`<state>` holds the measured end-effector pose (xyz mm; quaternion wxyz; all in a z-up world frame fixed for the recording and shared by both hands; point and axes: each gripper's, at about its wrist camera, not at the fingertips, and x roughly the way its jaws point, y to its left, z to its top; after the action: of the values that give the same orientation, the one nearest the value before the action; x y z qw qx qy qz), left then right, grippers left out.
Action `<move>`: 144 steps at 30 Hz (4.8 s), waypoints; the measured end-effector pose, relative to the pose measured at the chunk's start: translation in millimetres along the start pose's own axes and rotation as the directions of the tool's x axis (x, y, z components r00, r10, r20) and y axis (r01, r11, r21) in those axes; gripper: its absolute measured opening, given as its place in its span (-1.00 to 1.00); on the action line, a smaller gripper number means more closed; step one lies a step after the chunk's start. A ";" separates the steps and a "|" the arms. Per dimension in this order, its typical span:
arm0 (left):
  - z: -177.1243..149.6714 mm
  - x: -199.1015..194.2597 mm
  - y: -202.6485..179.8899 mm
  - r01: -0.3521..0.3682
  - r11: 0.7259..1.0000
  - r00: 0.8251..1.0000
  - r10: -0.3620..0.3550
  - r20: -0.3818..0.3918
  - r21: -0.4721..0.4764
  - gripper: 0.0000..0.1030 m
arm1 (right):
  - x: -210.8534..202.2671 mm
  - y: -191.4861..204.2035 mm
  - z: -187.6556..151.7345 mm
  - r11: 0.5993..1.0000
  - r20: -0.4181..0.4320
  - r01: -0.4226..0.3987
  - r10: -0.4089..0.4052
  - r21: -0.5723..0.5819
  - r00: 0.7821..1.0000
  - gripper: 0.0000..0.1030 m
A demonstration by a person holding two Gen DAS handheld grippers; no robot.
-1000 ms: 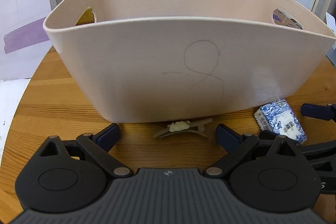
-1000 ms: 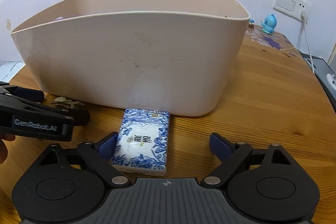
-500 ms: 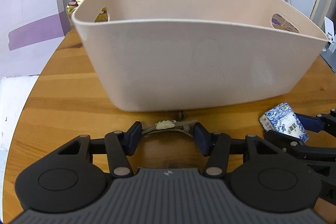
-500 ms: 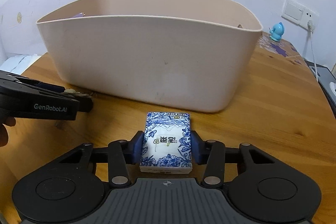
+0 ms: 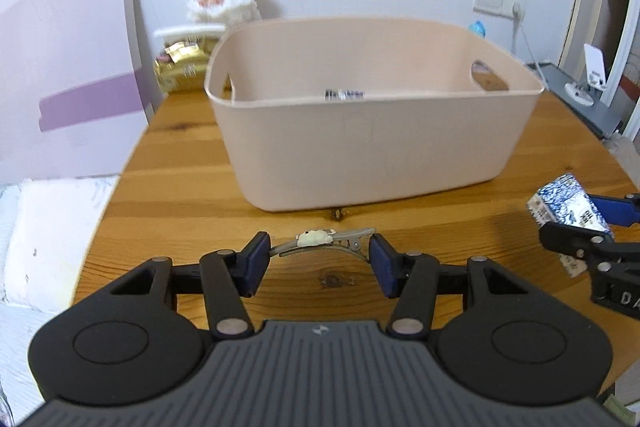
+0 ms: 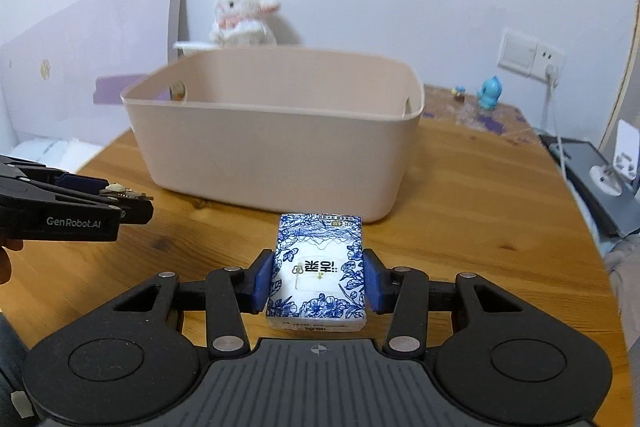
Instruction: Organize objects
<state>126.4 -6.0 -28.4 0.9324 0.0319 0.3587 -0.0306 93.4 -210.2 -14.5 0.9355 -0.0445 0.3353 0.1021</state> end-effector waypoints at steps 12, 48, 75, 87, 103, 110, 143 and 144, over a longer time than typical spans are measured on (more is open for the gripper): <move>32.4 -41.9 2.9 -0.027 1.000 0.991 0.025 0.131 0.009 0.09 | -53.4 -12.7 38.6 1.000 0.188 0.020 -0.019 -0.006 0.982 -0.16; 114.8 111.1 6.0 -0.037 0.999 0.995 0.040 -0.086 0.034 0.16 | 110.9 -36.0 117.3 0.998 0.049 0.067 -0.068 0.009 0.997 0.04; 85.7 -17.0 6.7 -0.059 0.998 0.994 0.060 0.086 -0.021 0.67 | -27.9 -8.5 86.5 0.998 0.175 0.063 -0.068 0.030 0.982 0.93; 43.5 -88.0 0.5 -0.064 0.998 0.988 0.062 0.140 0.004 0.76 | -85.2 4.9 52.1 0.998 0.189 0.049 -0.055 0.035 0.980 1.00; -2.8 -148.4 -6.3 -0.065 0.998 0.985 0.068 0.158 -0.027 0.78 | -148.2 17.1 15.9 0.997 0.211 -0.002 -0.016 0.082 0.977 1.00; -18.8 -166.4 -8.2 -0.085 0.996 0.983 0.086 0.164 -0.015 0.79 | -155.5 19.2 -0.4 0.996 0.186 -0.001 -0.016 0.091 0.982 1.00; -55.5 -212.0 -27.2 -0.080 0.996 0.979 0.071 0.193 0.039 0.81 | -206.2 18.9 -38.9 0.991 0.152 0.108 -0.118 0.075 0.981 1.00; -56.0 -212.1 -27.1 -0.081 0.996 0.978 0.072 0.193 0.038 0.81 | -206.4 19.0 -39.1 0.992 0.152 0.106 -0.116 0.075 0.981 1.00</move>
<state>-70.2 -21.1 71.4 0.9622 0.0639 0.2648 -0.0057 -90.7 -230.8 86.4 0.9641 -0.0238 0.2611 0.0416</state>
